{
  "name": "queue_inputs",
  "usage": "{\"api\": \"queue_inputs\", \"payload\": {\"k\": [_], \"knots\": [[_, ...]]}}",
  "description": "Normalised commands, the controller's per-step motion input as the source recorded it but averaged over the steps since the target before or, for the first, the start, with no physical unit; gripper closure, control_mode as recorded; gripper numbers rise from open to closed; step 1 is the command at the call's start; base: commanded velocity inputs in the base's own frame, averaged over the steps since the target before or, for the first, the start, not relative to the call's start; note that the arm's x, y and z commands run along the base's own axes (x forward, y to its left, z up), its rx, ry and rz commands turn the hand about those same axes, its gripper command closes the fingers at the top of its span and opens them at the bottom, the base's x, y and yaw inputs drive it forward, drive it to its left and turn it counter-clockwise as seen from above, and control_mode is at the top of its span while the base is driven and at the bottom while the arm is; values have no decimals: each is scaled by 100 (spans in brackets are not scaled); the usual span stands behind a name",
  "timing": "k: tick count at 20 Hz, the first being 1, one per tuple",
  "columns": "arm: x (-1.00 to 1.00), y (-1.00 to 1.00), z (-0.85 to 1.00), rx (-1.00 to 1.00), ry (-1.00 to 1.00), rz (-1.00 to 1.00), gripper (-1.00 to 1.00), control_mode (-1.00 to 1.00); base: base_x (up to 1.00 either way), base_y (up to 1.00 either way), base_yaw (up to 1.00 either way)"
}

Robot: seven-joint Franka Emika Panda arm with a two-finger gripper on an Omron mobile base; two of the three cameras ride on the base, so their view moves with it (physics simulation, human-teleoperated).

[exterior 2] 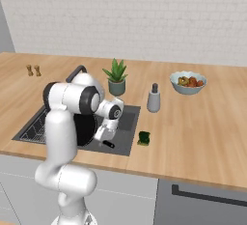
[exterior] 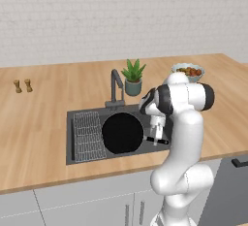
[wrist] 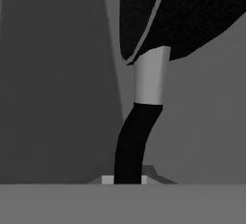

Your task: Pick the pan and sponge and place them into the sink. Then turn on the water.

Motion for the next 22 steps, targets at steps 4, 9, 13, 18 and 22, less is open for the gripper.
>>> {"api": "queue_inputs", "payload": {"k": [4, 9, 13, 18, 22], "knots": [[4, 0, -23, 1, -1, 0, 100, -100, 0, 0, 0], [0, 0, -47, 0, -8, 0, 100, -100, 0, 0, 0], [0, 0, -37, 0, -2, 0, 100, -100, 0, 0, 0], [13, -7, -8, 0, -10, -1, -100, -100, 0, 0, 0], [31, -15, 0, 0, -8, -3, -100, -100, 0, 0, 0]]}}
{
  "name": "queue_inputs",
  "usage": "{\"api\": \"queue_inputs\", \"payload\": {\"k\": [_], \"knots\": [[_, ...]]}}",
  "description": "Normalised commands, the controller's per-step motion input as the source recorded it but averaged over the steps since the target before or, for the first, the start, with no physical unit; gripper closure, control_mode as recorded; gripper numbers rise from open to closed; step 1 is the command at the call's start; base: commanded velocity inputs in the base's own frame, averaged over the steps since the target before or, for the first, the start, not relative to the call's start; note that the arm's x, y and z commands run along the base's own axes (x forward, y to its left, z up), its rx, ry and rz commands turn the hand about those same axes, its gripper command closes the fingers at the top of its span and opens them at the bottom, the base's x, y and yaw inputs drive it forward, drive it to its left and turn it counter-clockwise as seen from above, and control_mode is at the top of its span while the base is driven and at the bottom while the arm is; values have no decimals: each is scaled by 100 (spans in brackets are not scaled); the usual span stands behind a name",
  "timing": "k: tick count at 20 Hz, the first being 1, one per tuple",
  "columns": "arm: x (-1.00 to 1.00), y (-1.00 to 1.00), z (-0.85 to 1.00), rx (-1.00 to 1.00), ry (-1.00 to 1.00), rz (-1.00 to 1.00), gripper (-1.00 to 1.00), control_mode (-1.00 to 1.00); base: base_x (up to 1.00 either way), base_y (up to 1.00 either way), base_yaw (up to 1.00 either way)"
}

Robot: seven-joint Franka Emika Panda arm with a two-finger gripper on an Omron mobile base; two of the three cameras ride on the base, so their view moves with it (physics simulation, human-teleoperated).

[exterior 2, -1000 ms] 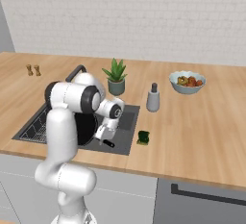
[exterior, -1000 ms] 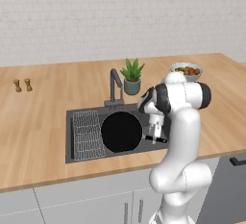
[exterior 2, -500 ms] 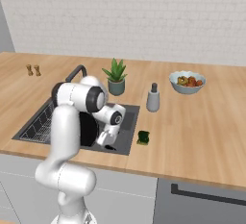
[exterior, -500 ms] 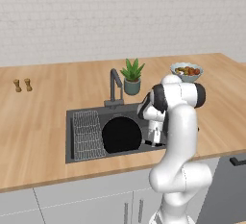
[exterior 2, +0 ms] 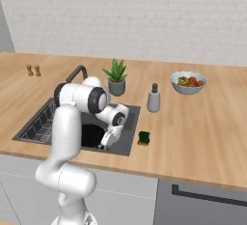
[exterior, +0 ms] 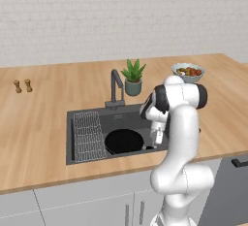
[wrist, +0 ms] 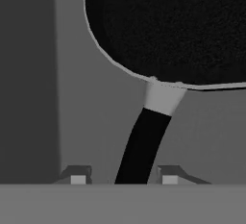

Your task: Pick the pan and sponge and place them into the sink. Then turn on the water.

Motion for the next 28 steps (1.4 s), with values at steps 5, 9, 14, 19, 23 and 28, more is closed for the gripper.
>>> {"api": "queue_inputs", "payload": {"k": [5, 9, 14, 19, 23, 28], "knots": [[10, -6, 20, 0, -10, -7, -100, -100, 0, 0, 0], [-1, 1, 65, 0, -6, -20, -100, -100, 0, 0, 0], [-12, 15, 92, -6, 0, -35, -100, -100, 0, 0, 0], [-26, 8, 66, -12, 0, -45, -100, -100, 0, 0, 0], [-35, 2, 38, -24, -6, -38, -100, -100, 0, 0, 0], [-22, 9, 36, -28, -11, -36, -100, -100, 0, 0, 0]]}}
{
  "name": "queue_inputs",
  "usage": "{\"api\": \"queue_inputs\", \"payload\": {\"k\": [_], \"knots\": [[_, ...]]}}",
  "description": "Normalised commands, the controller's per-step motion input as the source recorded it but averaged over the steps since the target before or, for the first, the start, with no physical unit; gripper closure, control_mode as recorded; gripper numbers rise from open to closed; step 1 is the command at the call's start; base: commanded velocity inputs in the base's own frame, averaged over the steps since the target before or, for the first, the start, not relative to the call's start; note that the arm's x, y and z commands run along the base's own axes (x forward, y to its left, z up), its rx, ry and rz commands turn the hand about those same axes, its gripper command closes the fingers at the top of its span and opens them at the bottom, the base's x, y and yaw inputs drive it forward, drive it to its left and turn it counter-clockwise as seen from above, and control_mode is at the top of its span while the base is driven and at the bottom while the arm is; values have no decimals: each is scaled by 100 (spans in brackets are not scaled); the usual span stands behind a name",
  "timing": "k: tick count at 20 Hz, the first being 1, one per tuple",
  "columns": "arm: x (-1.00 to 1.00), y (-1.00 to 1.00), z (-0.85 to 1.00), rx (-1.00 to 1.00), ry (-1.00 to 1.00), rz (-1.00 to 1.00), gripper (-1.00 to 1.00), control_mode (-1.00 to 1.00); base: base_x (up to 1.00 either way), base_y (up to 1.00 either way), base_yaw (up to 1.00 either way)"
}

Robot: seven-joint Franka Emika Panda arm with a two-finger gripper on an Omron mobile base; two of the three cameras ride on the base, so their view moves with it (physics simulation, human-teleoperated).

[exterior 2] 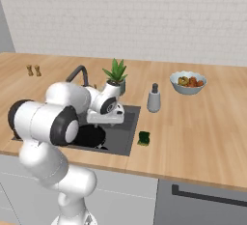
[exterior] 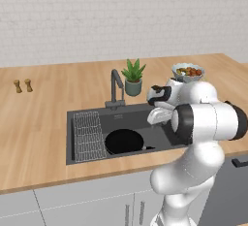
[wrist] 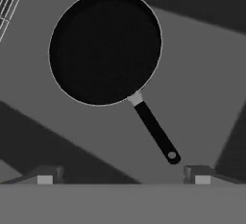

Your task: Pick the pan and sponge and place them into the sink. Then turn on the water.

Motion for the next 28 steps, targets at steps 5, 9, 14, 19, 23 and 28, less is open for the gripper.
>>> {"api": "queue_inputs", "payload": {"k": [5, 9, 14, 19, 23, 28], "knots": [[-30, -3, 70, -7, 3, -34, -100, -100, 0, 0, 0], [-44, -21, 62, 0, 9, -30, -100, -100, 0, 0, 0], [-27, -53, 9, -3, 1, -23, -100, -100, 0, 0, 0], [-5, -67, 0, -1, 0, -15, -100, -100, 0, 0, 0], [0, -53, 2, 0, 0, 0, -100, -100, 0, 0, 0], [0, -43, 0, -6, 0, 0, -100, -100, 0, 0, 0]]}}
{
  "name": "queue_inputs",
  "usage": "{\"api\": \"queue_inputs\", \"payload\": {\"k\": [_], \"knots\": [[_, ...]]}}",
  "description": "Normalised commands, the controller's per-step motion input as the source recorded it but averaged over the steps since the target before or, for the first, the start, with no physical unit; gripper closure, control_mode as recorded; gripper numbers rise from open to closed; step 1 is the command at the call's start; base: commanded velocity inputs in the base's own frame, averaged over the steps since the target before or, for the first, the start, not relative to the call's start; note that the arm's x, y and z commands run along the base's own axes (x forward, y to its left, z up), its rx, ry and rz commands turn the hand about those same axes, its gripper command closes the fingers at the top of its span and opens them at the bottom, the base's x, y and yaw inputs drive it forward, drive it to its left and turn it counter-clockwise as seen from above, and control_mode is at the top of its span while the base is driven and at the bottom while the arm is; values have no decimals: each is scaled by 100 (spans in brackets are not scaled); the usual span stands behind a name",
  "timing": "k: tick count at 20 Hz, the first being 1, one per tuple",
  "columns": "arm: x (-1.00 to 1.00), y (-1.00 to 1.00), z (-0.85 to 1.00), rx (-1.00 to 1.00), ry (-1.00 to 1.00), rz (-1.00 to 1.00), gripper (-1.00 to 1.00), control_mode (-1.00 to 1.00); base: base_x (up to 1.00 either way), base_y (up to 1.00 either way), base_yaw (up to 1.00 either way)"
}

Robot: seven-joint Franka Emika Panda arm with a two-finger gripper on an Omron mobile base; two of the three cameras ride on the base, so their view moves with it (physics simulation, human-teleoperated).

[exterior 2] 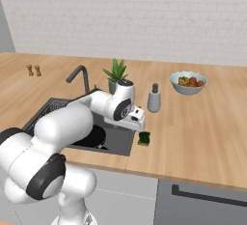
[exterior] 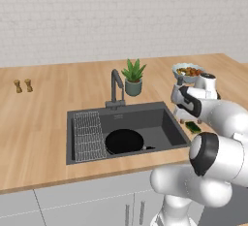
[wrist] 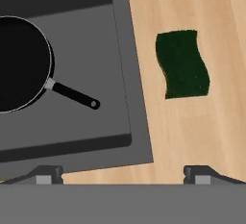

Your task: Pick the pan and sponge and place them into the sink. Then turn on the water.

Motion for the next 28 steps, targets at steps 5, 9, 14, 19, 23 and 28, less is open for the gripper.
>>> {"api": "queue_inputs", "payload": {"k": [5, 9, 14, 19, 23, 28], "knots": [[2, -45, 0, -5, 0, 0, -100, -100, 0, 0, 0], [8, -57, 0, 0, 0, 0, -100, -100, 0, 0, 0], [8, -32, -14, 0, 0, 2, -100, -100, 0, 0, 0], [17, 0, -25, 0, 0, 4, -100, -100, 0, 0, 0], [32, 0, -29, 0, 0, 7, -100, -100, 0, 0, 0], [26, 0, -23, 0, 0, 7, -100, -100, 0, 0, 0]]}}
